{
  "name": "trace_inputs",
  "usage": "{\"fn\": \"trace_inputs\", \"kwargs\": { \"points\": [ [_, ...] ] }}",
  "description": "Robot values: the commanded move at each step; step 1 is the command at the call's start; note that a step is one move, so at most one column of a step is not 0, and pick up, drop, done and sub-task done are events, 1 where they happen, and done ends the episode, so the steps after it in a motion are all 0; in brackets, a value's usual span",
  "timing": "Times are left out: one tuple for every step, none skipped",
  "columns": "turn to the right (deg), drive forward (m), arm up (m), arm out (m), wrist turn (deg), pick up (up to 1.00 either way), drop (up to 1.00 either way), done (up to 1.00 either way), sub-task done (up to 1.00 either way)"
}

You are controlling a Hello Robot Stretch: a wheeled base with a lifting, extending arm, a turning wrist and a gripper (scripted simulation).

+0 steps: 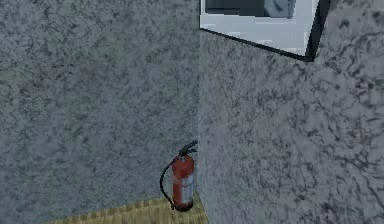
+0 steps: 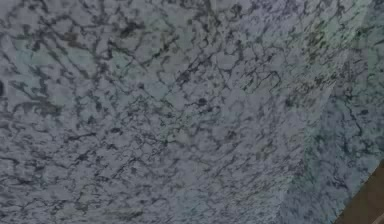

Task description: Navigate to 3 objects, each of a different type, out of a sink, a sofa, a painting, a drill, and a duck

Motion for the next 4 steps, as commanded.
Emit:
{"fn": "trace_inputs", "kwargs": {
  "points": [
    [9.0,0.0,0.0,0.0,0.0,0.0,0.0,0.0,0.0],
    [0.0,0.0,0.0,0.0,0.0,0.0,0.0,0.0,1.0],
    [-45.0,0.0,0.0,0.0,0.0,0.0,0.0,0.0,0.0],
    [-3.0,0.0,0.0,0.0,0.0,0.0,0.0,0.0,0.0]
  ]
}}
